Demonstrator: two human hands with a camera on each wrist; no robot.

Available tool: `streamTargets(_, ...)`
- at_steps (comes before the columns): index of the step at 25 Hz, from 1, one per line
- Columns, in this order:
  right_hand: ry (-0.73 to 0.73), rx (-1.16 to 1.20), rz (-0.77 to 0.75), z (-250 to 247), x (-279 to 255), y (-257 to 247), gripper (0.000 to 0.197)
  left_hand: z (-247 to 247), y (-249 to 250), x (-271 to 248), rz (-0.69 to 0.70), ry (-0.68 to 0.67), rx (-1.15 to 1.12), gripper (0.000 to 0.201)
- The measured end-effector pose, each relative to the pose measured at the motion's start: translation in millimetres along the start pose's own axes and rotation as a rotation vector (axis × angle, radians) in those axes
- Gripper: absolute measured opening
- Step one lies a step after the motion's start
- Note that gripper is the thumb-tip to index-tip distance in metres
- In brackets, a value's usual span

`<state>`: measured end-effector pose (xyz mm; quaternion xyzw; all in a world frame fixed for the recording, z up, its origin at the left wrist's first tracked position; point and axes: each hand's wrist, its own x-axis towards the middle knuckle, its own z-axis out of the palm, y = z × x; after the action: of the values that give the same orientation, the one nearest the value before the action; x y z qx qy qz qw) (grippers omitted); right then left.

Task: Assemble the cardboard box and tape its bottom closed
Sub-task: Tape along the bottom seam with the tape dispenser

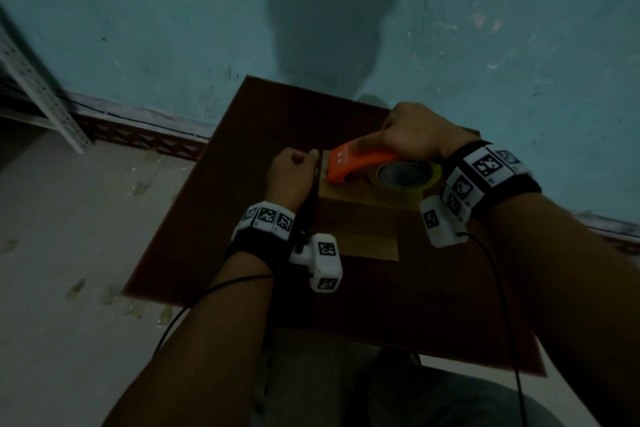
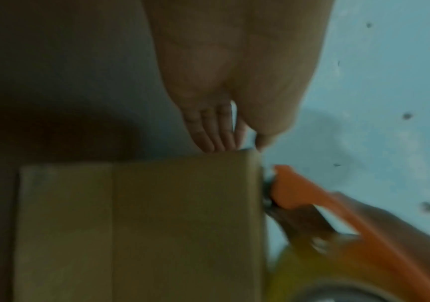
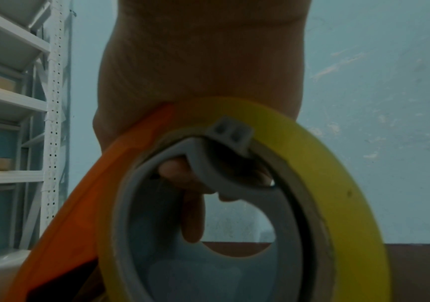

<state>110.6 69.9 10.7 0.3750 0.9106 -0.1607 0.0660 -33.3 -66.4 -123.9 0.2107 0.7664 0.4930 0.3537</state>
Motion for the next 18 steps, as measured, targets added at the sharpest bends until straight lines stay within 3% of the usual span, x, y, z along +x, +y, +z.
streamTargets(4,0.005,0.013,0.001,2,2,1,0.069,12,7,-6,0.038,-0.045,0.084,0.048)
streamTargets(8,0.010,0.011,0.014,0,1,1,0.069,16,8,-8,0.028,-0.073,0.123,0.058)
streamTargets(14,-0.014,0.002,0.015,-2,-2,0,0.067,14,15,-8,0.091,-0.185,0.259,0.052)
streamTargets(18,-0.070,-0.033,0.007,-11,-2,5,0.068,11,17,-8,0.130,-0.179,0.366,0.046)
